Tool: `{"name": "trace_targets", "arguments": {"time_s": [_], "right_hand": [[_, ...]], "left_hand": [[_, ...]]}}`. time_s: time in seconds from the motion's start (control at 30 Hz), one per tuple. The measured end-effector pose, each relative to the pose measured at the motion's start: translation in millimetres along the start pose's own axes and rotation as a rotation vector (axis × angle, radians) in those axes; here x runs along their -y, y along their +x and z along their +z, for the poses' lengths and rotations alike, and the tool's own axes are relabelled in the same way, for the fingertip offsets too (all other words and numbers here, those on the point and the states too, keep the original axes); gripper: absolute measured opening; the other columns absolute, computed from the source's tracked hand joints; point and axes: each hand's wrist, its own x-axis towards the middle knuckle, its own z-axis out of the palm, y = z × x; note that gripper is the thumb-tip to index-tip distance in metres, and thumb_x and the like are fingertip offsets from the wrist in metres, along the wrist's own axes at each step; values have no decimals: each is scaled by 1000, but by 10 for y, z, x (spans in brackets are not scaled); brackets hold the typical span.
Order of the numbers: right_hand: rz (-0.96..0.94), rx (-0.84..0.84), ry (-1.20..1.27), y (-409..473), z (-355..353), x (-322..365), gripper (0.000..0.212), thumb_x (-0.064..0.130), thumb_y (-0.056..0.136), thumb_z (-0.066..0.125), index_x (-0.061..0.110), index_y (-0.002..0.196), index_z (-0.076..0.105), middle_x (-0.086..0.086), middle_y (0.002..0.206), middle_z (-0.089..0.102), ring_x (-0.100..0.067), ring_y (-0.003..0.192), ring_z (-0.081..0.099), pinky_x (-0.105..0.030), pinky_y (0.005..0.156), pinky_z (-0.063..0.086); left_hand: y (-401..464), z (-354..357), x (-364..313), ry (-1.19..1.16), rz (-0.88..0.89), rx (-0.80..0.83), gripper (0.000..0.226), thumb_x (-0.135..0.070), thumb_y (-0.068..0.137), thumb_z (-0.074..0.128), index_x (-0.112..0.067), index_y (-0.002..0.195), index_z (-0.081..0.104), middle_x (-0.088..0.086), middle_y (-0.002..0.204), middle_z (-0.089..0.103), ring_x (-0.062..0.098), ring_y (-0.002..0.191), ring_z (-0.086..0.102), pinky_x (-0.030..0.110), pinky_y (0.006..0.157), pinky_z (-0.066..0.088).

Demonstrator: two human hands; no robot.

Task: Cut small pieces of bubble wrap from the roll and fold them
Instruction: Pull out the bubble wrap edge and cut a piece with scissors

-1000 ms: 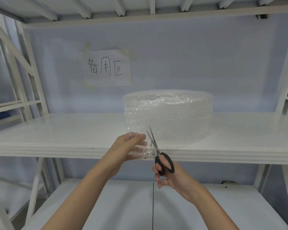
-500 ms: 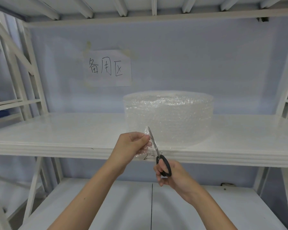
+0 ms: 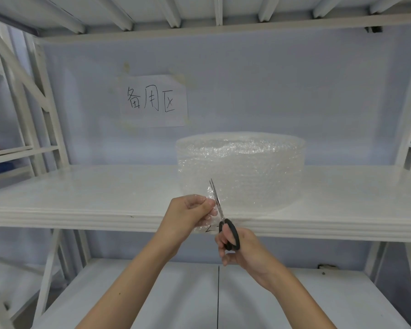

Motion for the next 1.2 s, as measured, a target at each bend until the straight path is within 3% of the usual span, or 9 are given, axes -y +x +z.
{"name": "trace_targets", "arguments": {"time_s": [0.13,0.4,0.5,0.6,0.73,0.83,1.07,1.2], "right_hand": [[-4,-20,-7,-12,6,-19,26,34,79,60,14,64,53,-3,70,50,-14,56,50,-27,54,46],[-29,28,-6,-3,-11,118,38,58,72,63,20,66,59,2,70,52,-15,62,52,-31,58,47],[-38,5,-10,-4,18,148,32,47,79,63,21,61,59,0,68,52,-14,59,51,-29,56,47],[-36,-17,-14,-3,20,139,37,23,95,54,20,58,57,-2,68,50,-14,57,50,-27,55,46],[-29,-32,-33,-11,13,146,43,14,97,49,22,56,55,0,68,49,-13,55,49,-26,54,45],[-21,-35,-35,-19,27,176,33,20,85,54,25,52,56,1,66,49,-13,55,49,-27,54,45],[-28,-37,-3,-24,29,175,33,31,88,61,20,57,62,-1,67,53,-14,55,50,-27,53,44],[-33,-21,-7,-38,-1,189,35,42,85,66,18,59,60,-1,67,53,-14,56,51,-28,54,45]], "left_hand": [[-6,-6,-1,4,-12,12,13,-19,89,69,-8,86,74,2,72,73,11,64,61,21,66,55],[-67,-14,-32,23,-22,81,11,-14,89,68,-4,86,73,0,67,71,9,61,62,19,64,54],[-63,-21,-49,25,-12,74,12,-14,89,67,-4,87,72,1,68,72,11,64,63,21,67,55],[-66,-27,-56,22,-1,79,13,-15,90,67,-3,88,72,3,72,73,15,66,62,23,68,56],[-71,-103,-112,-2,-40,91,33,-40,81,71,-11,98,73,7,93,78,16,73,67,30,78,58],[-15,-185,-193,-146,-95,56,52,-58,71,65,-16,101,74,6,98,78,17,79,70,37,83,58],[51,-33,-293,-66,-30,-27,16,-21,85,73,-7,94,72,9,85,74,16,66,64,33,75,59],[54,4,-256,-98,-10,-33,7,-13,86,72,-7,83,74,5,75,74,14,62,63,27,70,61]]}}
